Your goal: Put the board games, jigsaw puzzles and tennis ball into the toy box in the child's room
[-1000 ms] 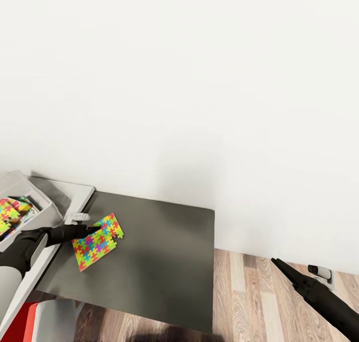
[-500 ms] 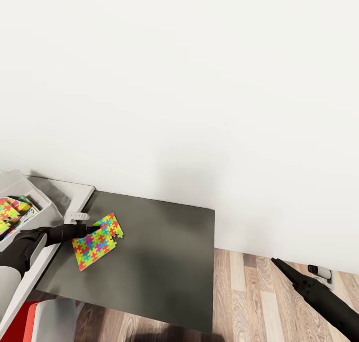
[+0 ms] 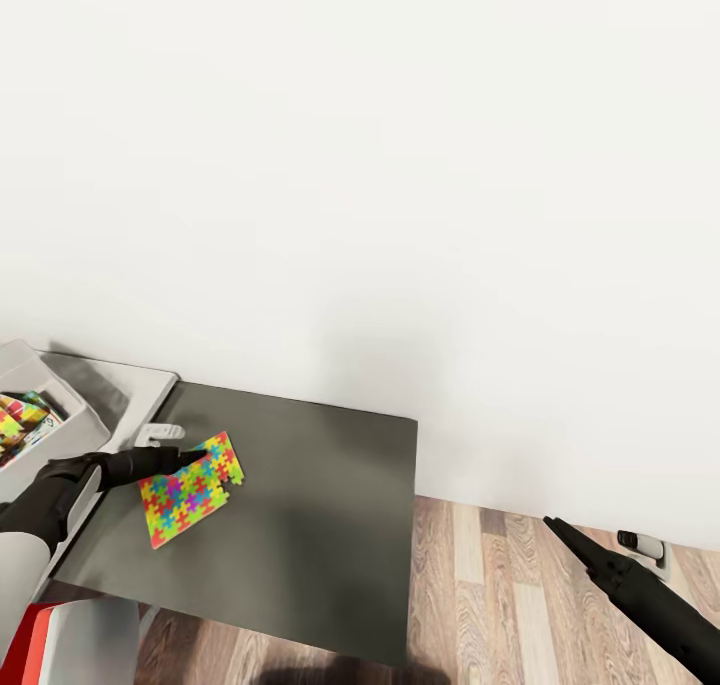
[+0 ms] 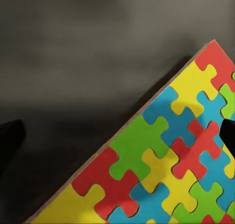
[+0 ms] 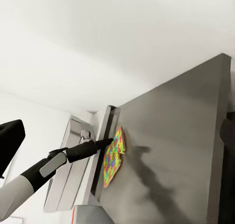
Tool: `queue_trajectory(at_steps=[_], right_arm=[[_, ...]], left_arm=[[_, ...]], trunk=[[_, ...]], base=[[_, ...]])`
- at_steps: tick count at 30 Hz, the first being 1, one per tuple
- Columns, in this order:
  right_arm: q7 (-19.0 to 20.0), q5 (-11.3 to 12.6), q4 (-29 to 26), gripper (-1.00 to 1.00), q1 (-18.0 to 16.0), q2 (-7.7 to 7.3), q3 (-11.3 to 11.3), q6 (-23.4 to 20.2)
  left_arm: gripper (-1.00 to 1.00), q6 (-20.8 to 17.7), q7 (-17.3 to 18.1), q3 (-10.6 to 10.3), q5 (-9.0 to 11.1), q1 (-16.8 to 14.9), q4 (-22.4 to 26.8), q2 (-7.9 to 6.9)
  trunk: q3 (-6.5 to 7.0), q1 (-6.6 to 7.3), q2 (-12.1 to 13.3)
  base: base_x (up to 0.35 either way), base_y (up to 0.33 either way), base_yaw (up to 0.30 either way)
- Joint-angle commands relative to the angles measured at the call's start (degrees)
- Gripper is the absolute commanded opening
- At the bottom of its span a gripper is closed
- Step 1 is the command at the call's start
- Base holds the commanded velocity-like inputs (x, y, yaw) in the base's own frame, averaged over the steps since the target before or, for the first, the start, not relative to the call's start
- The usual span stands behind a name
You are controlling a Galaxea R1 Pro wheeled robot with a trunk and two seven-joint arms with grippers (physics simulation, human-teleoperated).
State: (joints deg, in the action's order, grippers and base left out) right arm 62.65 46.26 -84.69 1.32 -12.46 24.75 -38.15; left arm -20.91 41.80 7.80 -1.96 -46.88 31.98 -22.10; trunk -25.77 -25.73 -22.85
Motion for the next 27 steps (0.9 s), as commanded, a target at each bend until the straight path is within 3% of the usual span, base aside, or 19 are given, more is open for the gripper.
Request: queue_trajectory(at_steps=[1,16,27], right_arm=[[-0.1,0.3,-0.1,1.00,0.0,-0.02,0.0,-0.3],[-0.1,0.3,-0.1,1.00,0.0,-0.02,0.0,-0.3],[-0.1,0.3,0.0,1.00,0.0,-0.02,0.0,-0.3]], left_arm=[[1.00,-0.6,0.5,0.2,-0.5,0.0,-2.3,0.06],[1.00,-0.6,0.5,0.2,-0.5,0.0,-2.3,0.04],[1.00,-0.6,0.5,0.2,-0.5,0.0,-2.3,0.12]], trunk=[[-0.08,-0.05,-0.1],[-0.08,-0.05,-0.1],[-0.08,-0.05,-0.1]], base=[[0.000,-0.005,0.000],[-0.054,-0.042,0.000],[-0.031,-0.165,0.000]])
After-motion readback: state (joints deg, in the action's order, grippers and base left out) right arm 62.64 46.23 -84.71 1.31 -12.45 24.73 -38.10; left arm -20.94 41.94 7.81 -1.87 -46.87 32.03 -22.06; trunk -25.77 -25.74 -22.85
